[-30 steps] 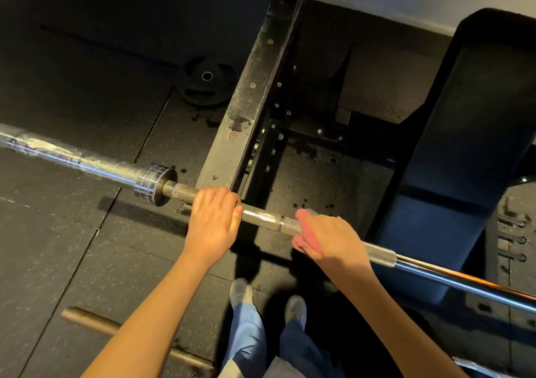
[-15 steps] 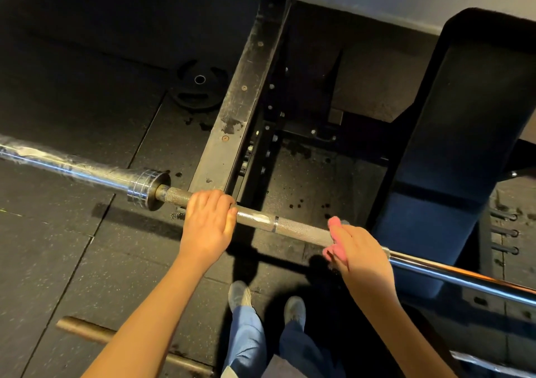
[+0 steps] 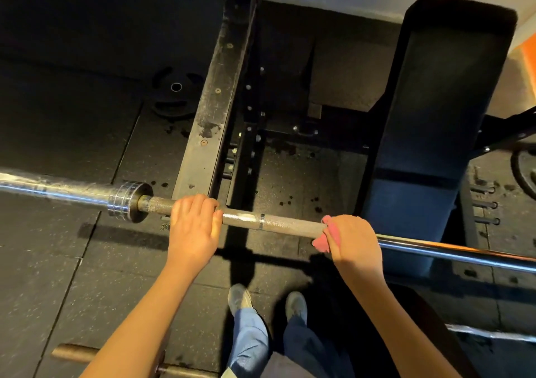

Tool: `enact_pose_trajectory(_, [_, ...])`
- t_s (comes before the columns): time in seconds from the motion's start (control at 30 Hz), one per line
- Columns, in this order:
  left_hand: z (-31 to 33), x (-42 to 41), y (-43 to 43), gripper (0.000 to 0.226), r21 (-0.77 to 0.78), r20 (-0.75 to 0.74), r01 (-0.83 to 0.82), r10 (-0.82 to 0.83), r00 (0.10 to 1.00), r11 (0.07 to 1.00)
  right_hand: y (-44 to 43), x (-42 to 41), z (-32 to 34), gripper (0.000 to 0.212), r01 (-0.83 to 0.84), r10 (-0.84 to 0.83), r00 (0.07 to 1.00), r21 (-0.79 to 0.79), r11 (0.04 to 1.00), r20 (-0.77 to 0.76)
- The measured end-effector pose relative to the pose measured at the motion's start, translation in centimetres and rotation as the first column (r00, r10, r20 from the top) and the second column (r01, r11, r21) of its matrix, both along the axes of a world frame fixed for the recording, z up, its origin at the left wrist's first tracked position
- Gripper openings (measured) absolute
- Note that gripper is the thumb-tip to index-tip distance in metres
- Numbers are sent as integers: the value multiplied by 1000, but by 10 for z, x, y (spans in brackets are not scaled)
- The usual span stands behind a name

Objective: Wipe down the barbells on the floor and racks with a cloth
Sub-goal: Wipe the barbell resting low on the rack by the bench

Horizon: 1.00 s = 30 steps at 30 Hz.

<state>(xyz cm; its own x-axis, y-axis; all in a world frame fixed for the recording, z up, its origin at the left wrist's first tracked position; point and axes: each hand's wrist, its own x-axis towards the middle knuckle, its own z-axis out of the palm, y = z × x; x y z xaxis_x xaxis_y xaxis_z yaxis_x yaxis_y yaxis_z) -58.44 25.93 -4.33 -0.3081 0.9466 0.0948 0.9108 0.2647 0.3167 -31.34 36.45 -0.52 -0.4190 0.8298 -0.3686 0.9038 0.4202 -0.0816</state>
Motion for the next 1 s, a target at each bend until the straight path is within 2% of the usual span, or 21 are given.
enact_pose_trajectory(0.1, [0, -2, 1, 31, -18, -7, 13, -13, 1000, 1000, 5, -18, 5, 18, 322, -327, 934, -57, 945, -142])
enact_pose_trajectory(0.17, [0, -3, 0, 31, -29, -13, 25, -25, 1000, 999, 1, -15, 8, 21, 389, -405, 891, -111, 914, -207])
enact_pose_trajectory(0.23, [-1, -3, -1, 31, -30, -10, 24, -24, 1000, 999, -9, -4, 8, 30, 311, -320, 916, -77, 947, -241])
enact_pose_trajectory(0.3, [-2, -3, -1, 31, -31, -7, 20, -21, 1000, 999, -19, 12, 4, 27, 256, -232, 940, 70, 964, -250])
enact_pose_trajectory(0.33, [-2, -3, -1, 31, -31, -8, 17, -18, 1000, 999, -20, 15, 4, 24, 265, -233, 940, 102, 959, -248])
enact_pose_trajectory(0.43, [-1, -3, 0, 32, -43, -7, 13, -14, 1000, 999, -17, -15, 8, 26, 339, -321, 916, 35, 940, -239])
enact_pose_trajectory(0.57, [-1, -3, -1, 34, -70, -6, 15, -15, 1000, 997, -17, -71, 18, 12, 115, -114, 992, 19, 993, -52])
enact_pose_trajectory(0.63, [-1, -3, -1, 35, -74, -11, 20, -21, 1000, 997, -16, -57, 15, 11, -15, 15, 995, 3, 1000, -103])
enact_pose_trajectory(0.7, [0, -5, -2, 35, -74, -16, 18, -19, 1000, 997, -16, -29, 6, 18, -67, 73, 977, 38, 997, -200])
enact_pose_trajectory(0.77, [1, -5, -1, 35, -71, -16, 25, -27, 1000, 997, -15, -1, 0, 27, 3, 10, 982, 69, 998, -190])
enact_pose_trajectory(0.8, [1, -4, -1, 35, -70, -20, 26, -28, 999, 997, -17, 3, 1, 24, 56, -41, 984, 79, 995, -176])
enact_pose_trajectory(0.87, [2, -4, 0, 35, -72, -27, 23, -25, 999, 997, -23, -14, 3, 4, 143, -125, 979, 104, 984, -161])
enact_pose_trajectory(0.93, [1, -4, 0, 36, -81, -23, 21, -23, 999, 997, -28, -47, 11, 18, 195, -180, 968, 69, 978, -176])
enact_pose_trajectory(1.0, [0, -4, 1, 36, -76, -22, 14, -16, 1000, 997, -26, -68, 17, 20, 158, -146, 969, 43, 987, -199])
